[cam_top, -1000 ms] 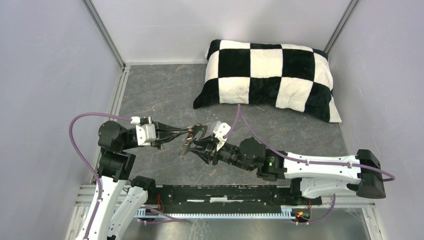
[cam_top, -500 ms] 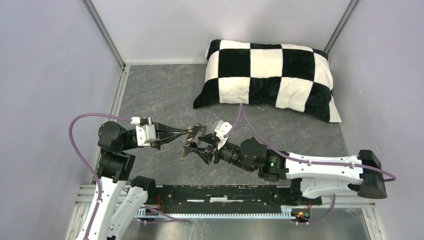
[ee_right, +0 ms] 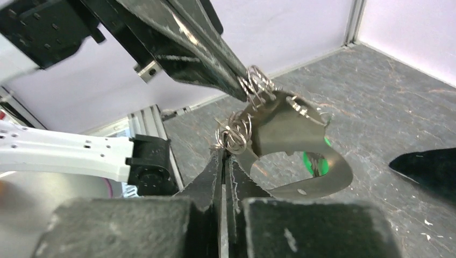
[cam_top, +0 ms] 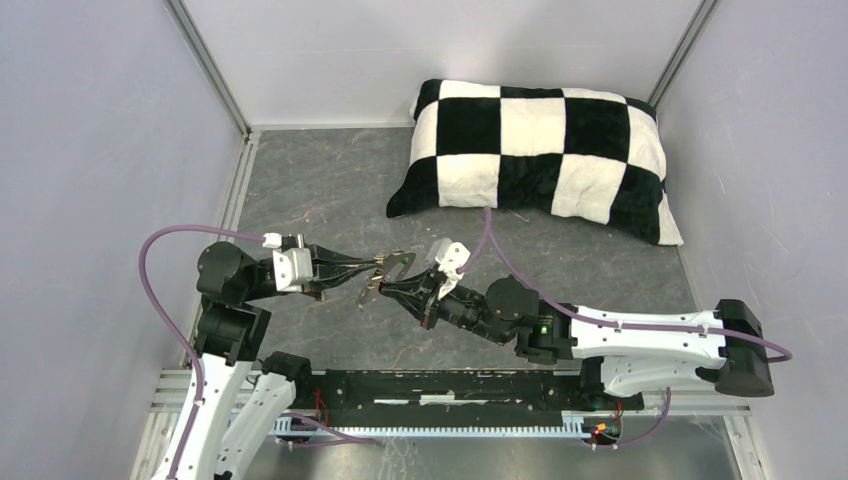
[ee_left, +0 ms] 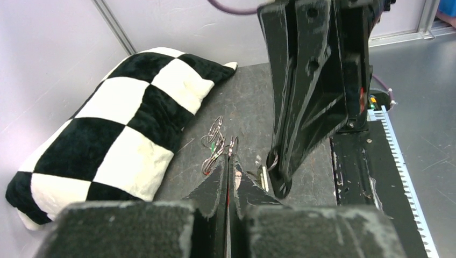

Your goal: Put the keys on the keyring

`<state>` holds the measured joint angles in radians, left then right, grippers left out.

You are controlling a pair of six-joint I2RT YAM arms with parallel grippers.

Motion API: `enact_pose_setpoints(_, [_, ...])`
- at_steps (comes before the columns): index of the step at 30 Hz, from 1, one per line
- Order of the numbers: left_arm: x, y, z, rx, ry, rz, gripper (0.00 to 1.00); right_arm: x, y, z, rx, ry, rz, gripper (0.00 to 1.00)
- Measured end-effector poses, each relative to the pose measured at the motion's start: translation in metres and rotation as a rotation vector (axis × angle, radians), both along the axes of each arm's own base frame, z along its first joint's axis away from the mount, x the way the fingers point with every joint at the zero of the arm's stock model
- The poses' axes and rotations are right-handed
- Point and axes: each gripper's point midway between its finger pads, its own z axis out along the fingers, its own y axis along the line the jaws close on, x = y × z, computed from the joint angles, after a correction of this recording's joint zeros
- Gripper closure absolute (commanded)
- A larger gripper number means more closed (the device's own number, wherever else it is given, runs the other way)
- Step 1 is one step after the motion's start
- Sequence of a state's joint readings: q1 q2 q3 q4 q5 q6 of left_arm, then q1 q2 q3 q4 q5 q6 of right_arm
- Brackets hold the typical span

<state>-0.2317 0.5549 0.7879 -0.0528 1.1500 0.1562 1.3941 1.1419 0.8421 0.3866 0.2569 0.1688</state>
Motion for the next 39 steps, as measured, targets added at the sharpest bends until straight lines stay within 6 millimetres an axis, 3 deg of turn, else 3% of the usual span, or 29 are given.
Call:
enact_pose_setpoints(12, [0.009, 0.002, -0.029, 0.058, 0.013, 0.028, 0.98, -0.011, -0.04, 0.061, 0.166, -0.012, 0.027, 0.99])
enact_pose_setpoints(17, [0.01, 0.002, -0.036, 0.072, 0.021, 0.026, 0.98, -0.008, -0.042, 0.069, 0.14, -0.016, 0.02, 0.99])
enact_pose_setpoints(21, [0.008, 0.002, -0.039, 0.079, 0.022, 0.02, 0.98, 0.0, -0.05, 0.057, 0.069, -0.002, -0.013, 0.99])
enact_pose_setpoints(25, [0.003, 0.001, -0.043, 0.086, 0.029, -0.011, 0.98, 0.011, -0.061, 0.031, -0.013, 0.031, -0.058, 0.99])
enact_pose_setpoints(28, [-0.004, 0.0, -0.049, 0.095, 0.027, -0.051, 0.98, 0.017, -0.067, -0.008, -0.085, 0.079, -0.081, 0.99])
enact_pose_setpoints(32, [-0.013, -0.001, -0.056, 0.112, 0.016, -0.109, 0.98, 0.019, -0.073, -0.092, -0.218, 0.185, -0.086, 0.99])
enact_pose_setpoints(35, [-0.019, -0.002, -0.06, 0.117, 0.019, -0.146, 0.98, 0.013, -0.081, -0.168, -0.341, 0.29, -0.077, 0.99])
enact_pose_setpoints(39, [-0.021, -0.003, -0.065, 0.122, 0.045, -0.177, 0.98, 0.0, -0.097, -0.232, -0.447, 0.383, -0.06, 0.99])
